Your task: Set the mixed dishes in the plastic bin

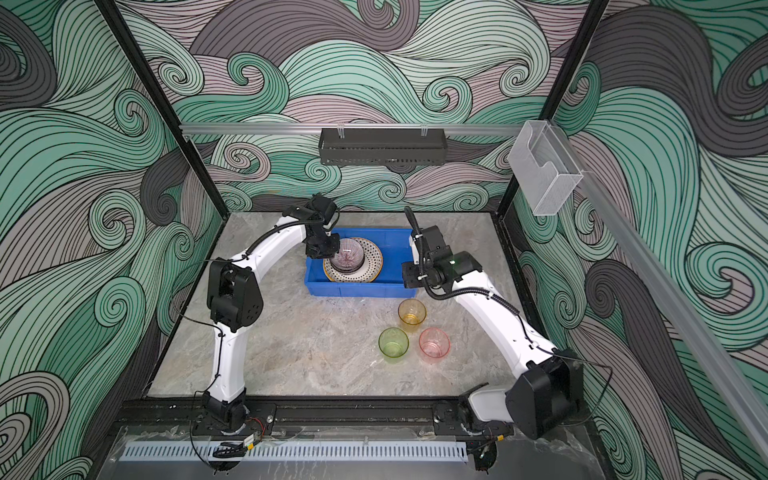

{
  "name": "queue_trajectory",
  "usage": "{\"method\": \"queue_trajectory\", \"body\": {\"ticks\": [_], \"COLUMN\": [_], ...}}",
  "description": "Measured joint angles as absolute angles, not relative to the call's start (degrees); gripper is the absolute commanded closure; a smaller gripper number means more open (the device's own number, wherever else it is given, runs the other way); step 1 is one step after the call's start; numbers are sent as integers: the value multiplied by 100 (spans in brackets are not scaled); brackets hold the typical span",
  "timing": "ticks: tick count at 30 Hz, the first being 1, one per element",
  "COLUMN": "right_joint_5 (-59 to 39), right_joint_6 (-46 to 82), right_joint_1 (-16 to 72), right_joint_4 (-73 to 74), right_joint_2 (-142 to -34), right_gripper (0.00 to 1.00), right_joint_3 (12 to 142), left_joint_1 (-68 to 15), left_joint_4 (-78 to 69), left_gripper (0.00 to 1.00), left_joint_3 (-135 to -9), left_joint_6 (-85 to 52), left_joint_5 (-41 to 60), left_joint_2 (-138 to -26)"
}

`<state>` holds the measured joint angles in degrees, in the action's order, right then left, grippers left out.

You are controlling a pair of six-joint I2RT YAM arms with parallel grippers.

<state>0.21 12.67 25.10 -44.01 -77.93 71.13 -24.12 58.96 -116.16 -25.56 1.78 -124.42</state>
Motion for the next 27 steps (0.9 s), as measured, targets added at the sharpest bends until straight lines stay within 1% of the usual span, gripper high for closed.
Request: {"method": "queue_trajectory", "body": {"ticks": [18,27], "right_joint_5": [-21,-34], "right_joint_6": [1378,1396], "right_joint_1": [2510,2510], "right_joint_4": [-4405,-4405], "right_joint_2": [-7747,-7699], "right_gripper": [43,44], "right_joint_3": [7113,7111], "left_joint_1": [-2412,-2412], "left_joint_4": [6025,6364], "left_gripper": [82,81], "left_joint_3": [-11625,-11839], "left_joint_6": [-2593,-2541], "left_joint_5": [196,204], "left_joint_2": [-12440,-12440]}}
